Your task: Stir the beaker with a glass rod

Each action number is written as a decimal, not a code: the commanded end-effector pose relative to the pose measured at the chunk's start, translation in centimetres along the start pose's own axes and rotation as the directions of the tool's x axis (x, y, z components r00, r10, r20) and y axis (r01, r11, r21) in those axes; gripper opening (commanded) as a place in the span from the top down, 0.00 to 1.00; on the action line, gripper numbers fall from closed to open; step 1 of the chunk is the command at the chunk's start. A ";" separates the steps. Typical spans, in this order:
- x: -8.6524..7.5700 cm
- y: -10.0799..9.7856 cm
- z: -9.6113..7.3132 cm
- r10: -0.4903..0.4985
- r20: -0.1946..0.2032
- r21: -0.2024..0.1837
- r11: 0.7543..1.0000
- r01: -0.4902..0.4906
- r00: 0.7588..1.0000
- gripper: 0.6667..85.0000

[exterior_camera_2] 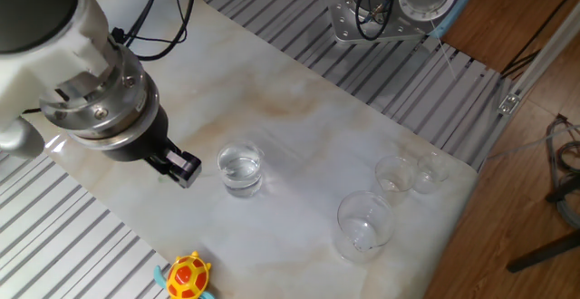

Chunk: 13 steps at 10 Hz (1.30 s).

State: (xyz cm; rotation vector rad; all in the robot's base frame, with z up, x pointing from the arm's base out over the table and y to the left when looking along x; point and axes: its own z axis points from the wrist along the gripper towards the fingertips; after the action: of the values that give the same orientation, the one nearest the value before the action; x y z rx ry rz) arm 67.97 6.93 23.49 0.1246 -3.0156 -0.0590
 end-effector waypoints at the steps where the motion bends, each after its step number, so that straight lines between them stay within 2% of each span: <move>1: 0.1 0.6 0.4 0.010 -0.012 -0.024 1.000 -0.010 1.000 0.46; 2: 0.1 0.1 0.4 0.021 -0.010 -0.004 1.000 -0.021 1.000 0.47; 3: -0.2 0.0 0.4 0.021 0.001 -0.001 1.000 -0.021 1.000 0.48; 5: 0.0 0.6 0.4 0.021 -0.007 -0.022 1.000 -0.021 1.000 0.51; 6: -0.1 0.4 0.4 0.015 -0.003 -0.015 1.000 -0.015 1.000 0.51; 7: -0.3 0.8 0.4 0.017 0.007 -0.029 0.999 -0.017 1.000 0.51; 8: -1.0 1.8 0.4 0.038 0.030 -0.070 0.997 -0.036 0.999 0.51; 10: -1.3 1.0 0.4 0.009 0.043 -0.039 0.999 -0.008 0.999 0.47; 11: -1.2 0.5 0.4 -0.004 0.029 -0.015 1.000 0.004 1.000 0.46; 13: -2.3 0.8 0.8 -0.018 0.025 -0.016 1.000 0.018 1.000 0.46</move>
State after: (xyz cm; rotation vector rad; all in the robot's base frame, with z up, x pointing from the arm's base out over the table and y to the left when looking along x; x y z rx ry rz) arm 69.30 7.57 22.75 0.1185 -3.0392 -0.0805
